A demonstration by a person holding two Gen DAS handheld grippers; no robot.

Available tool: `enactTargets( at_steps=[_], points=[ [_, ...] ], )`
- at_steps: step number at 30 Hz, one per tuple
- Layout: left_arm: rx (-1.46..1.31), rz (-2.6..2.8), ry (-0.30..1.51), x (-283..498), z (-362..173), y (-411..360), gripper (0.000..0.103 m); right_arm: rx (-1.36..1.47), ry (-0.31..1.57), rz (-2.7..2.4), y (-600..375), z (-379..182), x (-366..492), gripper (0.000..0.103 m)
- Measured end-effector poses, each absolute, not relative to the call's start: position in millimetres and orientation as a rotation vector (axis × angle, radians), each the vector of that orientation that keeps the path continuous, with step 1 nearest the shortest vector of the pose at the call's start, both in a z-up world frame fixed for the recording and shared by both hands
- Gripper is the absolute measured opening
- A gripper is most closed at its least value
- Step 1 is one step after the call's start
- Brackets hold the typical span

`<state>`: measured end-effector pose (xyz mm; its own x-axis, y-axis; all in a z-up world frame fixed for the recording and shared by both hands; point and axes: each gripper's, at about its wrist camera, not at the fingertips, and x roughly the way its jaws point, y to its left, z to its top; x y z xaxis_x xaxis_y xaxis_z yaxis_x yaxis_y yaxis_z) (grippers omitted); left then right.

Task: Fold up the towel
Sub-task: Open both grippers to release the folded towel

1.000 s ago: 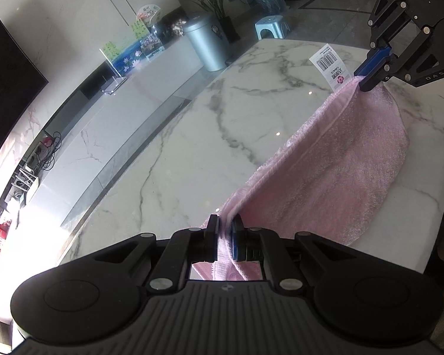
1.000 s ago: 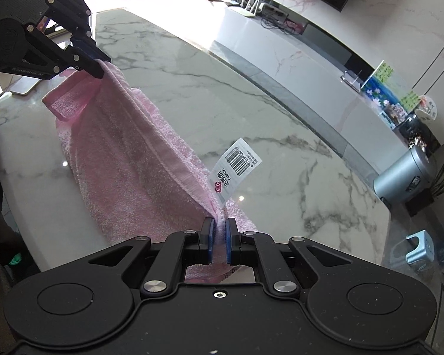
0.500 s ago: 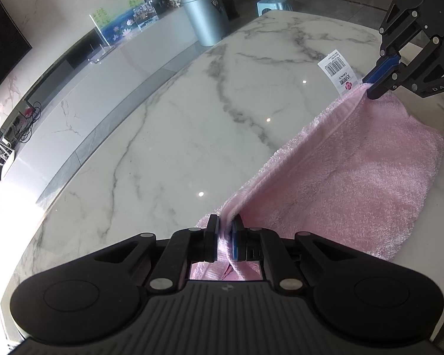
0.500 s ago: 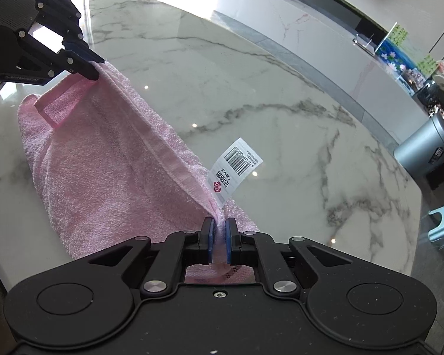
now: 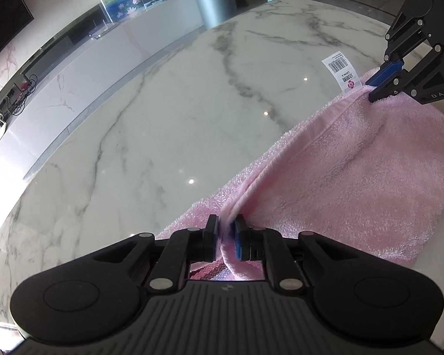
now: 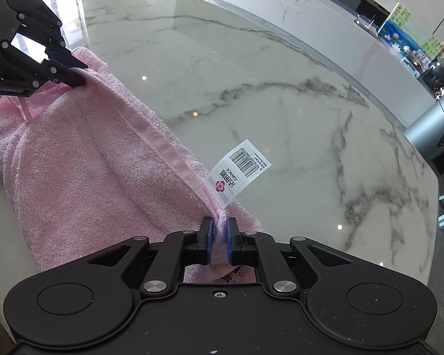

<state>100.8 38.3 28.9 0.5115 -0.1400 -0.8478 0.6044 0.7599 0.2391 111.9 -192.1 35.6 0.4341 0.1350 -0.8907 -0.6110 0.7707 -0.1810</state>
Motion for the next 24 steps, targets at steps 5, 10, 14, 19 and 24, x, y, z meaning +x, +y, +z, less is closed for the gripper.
enactTargets(
  at_steps=[5, 10, 14, 19, 24],
  points=[
    [0.580, -0.418, 0.922, 102, 36, 47, 0.031, -0.537, 0.995, 0.409, -199, 44, 113, 0.032],
    [0.573, -0.335, 0.909, 104, 51, 66, 0.032, -0.511, 0.981, 0.344, -212, 56, 111, 0.032],
    [0.604, -0.283, 0.880, 104, 64, 76, 0.032, -0.498, 0.972, 0.352, -214, 63, 103, 0.032],
    [0.608, -0.246, 0.863, 99, 77, 82, 0.032, -0.477, 0.975, 0.389, -205, 65, 92, 0.032],
    [0.521, -0.314, 0.908, 82, 75, 75, 0.032, -0.405, 0.994, 0.417, -196, 61, 76, 0.033]
  ],
)
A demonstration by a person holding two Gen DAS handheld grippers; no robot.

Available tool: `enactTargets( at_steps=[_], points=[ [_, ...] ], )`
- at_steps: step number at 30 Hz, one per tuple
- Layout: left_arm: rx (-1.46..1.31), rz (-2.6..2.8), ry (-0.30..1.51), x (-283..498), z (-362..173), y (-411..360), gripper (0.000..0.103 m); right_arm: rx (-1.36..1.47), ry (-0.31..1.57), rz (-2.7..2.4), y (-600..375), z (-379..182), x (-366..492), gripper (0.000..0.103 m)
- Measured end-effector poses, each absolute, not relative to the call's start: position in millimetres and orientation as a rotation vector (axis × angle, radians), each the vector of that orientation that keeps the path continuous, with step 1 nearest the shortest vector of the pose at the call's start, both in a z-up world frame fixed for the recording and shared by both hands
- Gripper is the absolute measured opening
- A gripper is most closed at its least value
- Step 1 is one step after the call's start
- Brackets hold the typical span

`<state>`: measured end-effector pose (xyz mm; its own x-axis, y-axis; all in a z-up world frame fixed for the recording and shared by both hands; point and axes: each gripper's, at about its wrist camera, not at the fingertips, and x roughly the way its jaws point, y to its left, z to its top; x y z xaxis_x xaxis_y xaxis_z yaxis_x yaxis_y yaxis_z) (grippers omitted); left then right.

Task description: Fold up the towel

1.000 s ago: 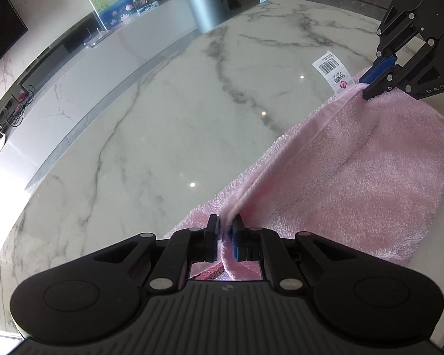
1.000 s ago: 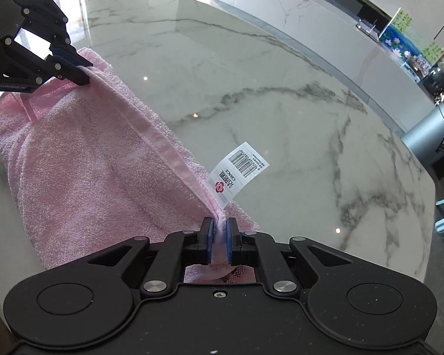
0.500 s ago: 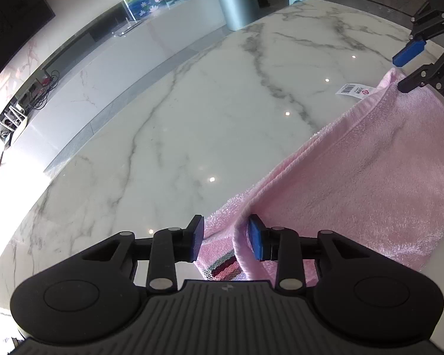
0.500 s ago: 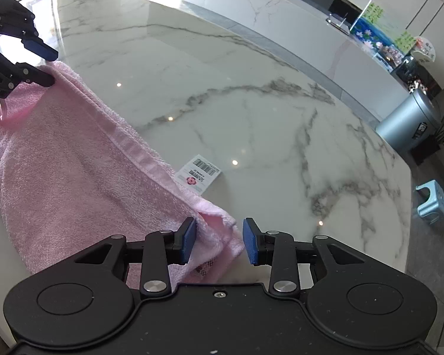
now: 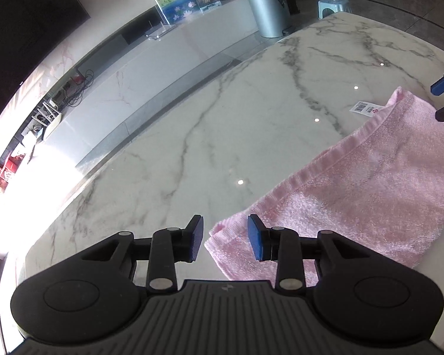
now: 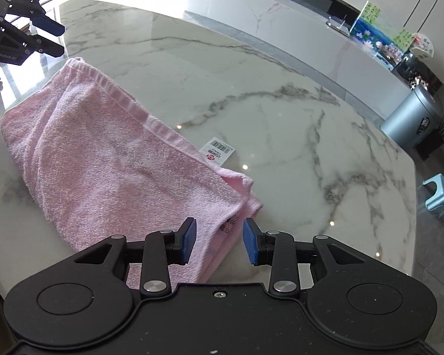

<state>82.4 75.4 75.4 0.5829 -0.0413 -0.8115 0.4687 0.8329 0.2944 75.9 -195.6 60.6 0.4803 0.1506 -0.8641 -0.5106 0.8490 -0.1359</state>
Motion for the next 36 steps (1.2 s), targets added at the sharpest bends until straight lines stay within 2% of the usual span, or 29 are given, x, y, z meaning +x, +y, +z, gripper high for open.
enactTargets(
  at_steps=[13, 25, 36],
  points=[
    [0.248, -0.309, 1.072, 43, 30, 66, 0.032, -0.206, 1.065, 0.405, -183, 35, 43, 0.033],
    [0.167, -0.241, 1.087, 27, 22, 68, 0.031, -0.191, 1.064, 0.320, -191, 26, 43, 0.034],
    [0.121, -0.162, 1.090, 24, 25, 63, 0.032, -0.153, 1.035, 0.219, -187, 22, 39, 0.042]
  ],
)
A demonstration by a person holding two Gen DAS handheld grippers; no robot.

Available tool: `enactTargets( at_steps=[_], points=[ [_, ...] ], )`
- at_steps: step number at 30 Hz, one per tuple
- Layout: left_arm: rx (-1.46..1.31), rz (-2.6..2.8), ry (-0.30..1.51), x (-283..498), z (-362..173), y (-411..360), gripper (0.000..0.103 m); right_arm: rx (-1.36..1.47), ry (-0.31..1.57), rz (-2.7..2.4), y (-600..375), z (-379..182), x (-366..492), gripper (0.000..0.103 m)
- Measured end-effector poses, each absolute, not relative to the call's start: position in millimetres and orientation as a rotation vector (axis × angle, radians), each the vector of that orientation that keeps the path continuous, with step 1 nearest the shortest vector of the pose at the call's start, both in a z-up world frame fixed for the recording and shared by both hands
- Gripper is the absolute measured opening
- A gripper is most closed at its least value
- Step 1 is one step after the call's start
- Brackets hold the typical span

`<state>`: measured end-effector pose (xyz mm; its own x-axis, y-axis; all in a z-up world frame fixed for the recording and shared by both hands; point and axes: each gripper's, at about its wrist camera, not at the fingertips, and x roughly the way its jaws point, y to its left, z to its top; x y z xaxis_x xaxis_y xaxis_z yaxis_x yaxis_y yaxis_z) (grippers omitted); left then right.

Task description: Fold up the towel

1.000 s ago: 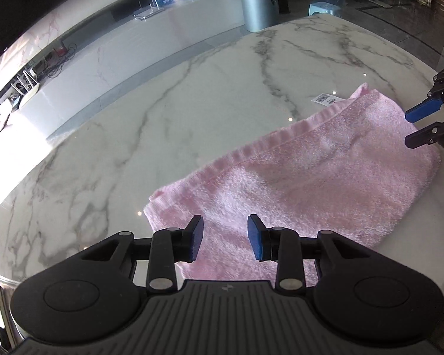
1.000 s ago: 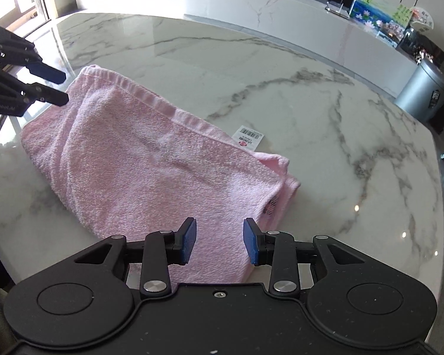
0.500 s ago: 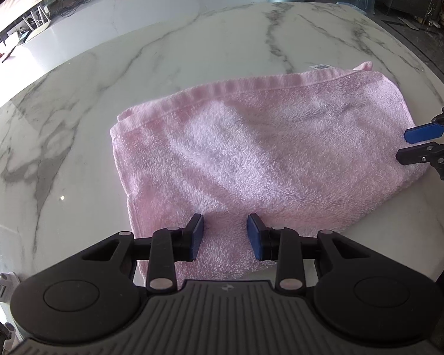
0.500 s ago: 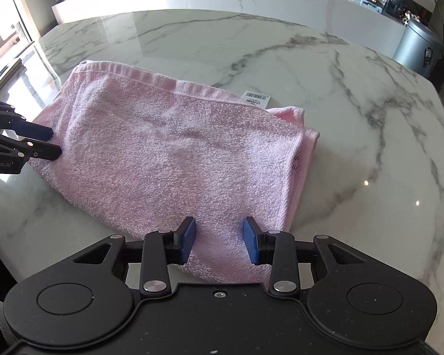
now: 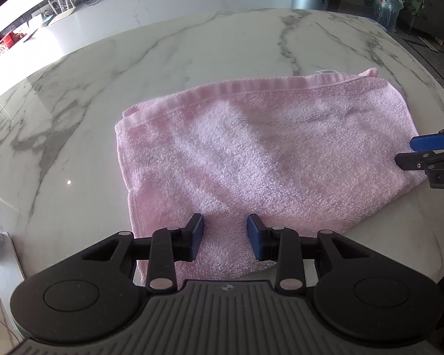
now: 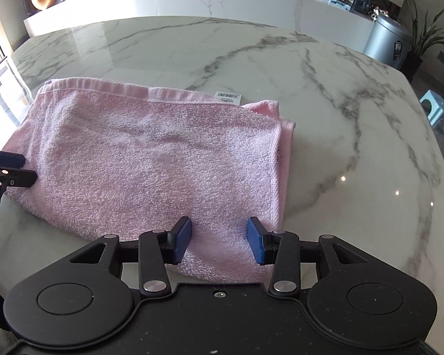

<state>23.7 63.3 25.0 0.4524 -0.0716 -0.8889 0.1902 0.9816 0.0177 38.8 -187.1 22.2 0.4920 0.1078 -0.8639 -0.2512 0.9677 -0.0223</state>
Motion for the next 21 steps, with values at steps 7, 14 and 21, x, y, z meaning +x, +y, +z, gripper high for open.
enactTargets(
  at_steps=[7, 14, 21],
  points=[
    [0.075, -0.119, 1.075, 6, 38, 58, 0.039, -0.113, 1.013, 0.206, -184, 36, 16, 0.072],
    [0.048, -0.092, 1.035, -24, 53, 43, 0.049, -0.055, 0.949, 0.180, -177, 44, -21, 0.073],
    [-0.014, -0.086, 1.014, -48, 49, 31, 0.060, -0.006, 0.886, 0.120, -174, 38, -54, 0.073]
  ],
)
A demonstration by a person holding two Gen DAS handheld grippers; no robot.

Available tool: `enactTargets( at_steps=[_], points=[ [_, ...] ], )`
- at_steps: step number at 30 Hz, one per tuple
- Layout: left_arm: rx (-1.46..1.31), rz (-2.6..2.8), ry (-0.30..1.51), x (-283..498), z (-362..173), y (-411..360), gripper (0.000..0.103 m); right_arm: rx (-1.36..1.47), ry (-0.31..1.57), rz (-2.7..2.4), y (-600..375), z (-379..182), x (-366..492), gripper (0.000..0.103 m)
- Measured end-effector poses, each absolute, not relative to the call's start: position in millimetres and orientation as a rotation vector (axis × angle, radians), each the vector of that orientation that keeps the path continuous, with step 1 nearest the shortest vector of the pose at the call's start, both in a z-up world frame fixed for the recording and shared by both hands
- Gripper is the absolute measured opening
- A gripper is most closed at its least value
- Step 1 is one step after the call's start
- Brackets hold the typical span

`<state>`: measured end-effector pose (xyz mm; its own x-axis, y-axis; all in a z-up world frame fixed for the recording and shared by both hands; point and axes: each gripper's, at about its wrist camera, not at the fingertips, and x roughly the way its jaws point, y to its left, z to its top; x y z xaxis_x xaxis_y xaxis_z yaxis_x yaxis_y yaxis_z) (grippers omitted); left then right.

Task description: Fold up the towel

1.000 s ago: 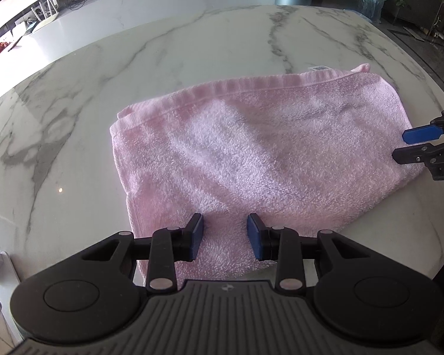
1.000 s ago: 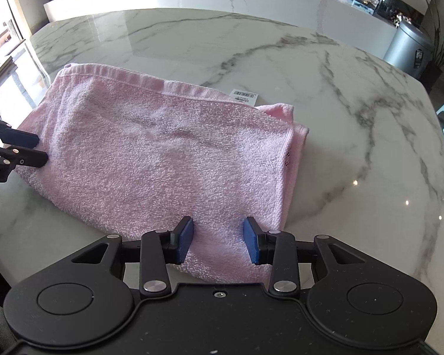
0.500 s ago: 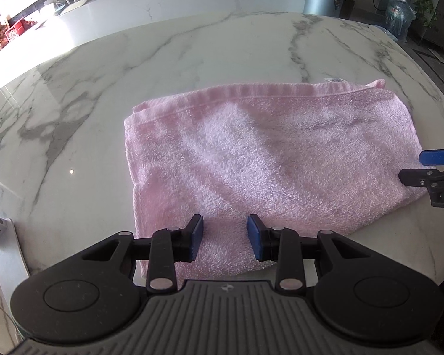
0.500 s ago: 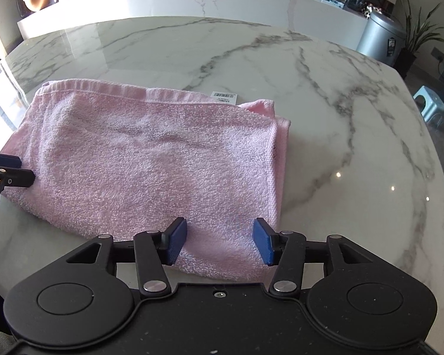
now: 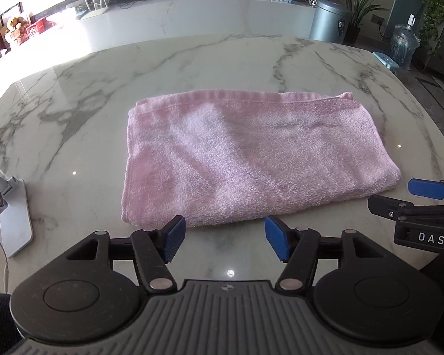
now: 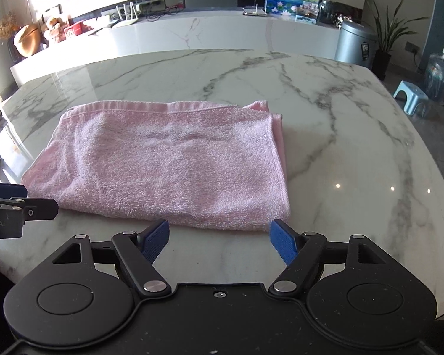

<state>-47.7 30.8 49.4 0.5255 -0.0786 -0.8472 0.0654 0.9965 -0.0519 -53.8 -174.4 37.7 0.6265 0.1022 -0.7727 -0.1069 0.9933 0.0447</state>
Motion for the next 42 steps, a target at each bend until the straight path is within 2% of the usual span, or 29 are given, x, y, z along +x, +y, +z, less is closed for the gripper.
enactTargets(
  at_steps=[8, 21, 42],
  points=[
    [-0.154, -0.145, 1.054, -46, 37, 42, 0.060, -0.007, 0.891, 0.129, -172, 29, -65, 0.073],
    [-0.023, -0.085, 0.939, -59, 23, 29, 0.060, -0.007, 0.879, 0.136, -170, 23, -70, 0.073],
    [0.013, -0.077, 0.905, -64, 6, 29, 0.060, -0.020, 0.888, 0.124, -158, 9, -70, 0.073]
  ],
)
